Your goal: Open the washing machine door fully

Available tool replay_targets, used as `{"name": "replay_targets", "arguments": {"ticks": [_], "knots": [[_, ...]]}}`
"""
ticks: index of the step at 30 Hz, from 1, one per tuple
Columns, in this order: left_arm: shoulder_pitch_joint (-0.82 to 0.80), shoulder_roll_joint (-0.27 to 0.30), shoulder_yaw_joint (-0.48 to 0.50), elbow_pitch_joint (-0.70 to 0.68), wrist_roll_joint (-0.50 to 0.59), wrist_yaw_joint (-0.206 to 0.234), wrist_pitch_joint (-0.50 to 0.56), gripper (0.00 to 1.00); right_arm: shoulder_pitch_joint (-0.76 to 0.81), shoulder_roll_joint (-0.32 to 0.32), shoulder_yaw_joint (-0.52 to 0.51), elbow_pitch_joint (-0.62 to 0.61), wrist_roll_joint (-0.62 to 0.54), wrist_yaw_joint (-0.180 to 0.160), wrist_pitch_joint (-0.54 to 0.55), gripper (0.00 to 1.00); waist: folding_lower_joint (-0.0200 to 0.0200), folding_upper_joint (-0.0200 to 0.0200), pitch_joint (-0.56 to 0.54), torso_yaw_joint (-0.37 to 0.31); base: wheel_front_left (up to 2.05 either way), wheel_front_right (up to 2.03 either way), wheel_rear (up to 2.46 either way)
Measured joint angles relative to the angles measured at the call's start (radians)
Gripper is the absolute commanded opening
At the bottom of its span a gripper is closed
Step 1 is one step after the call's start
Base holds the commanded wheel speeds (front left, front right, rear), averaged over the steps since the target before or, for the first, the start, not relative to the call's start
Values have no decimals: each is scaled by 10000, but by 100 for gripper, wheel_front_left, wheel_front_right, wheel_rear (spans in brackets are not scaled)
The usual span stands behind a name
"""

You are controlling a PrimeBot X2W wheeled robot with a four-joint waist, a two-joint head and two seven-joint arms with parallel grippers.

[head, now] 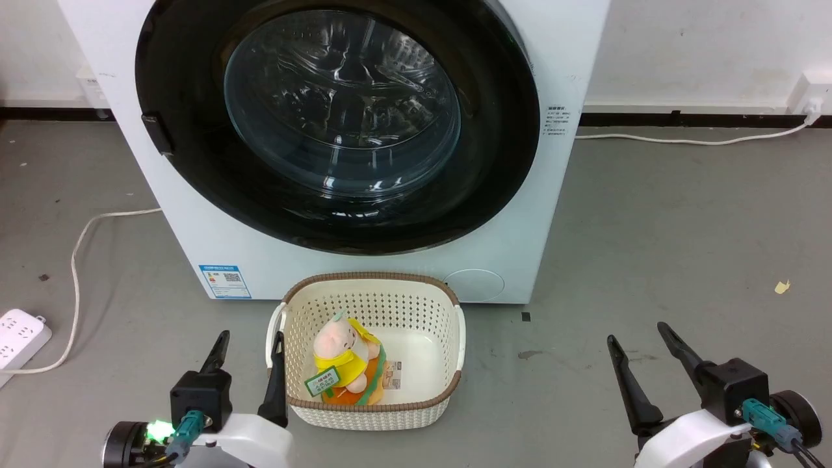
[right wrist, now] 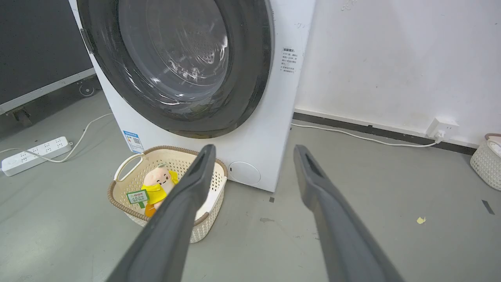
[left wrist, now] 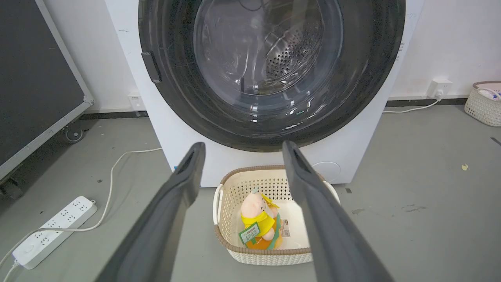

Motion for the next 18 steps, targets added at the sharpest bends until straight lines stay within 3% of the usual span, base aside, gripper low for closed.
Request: {"name": "replay_targets", "arguments": {"ticks": [18], "knots": [[2, 0, -199, 52, -104, 0, -372, 100, -10, 0, -8, 109, 738, -2, -362, 100, 0, 0, 0, 141, 0, 0, 0]]}}
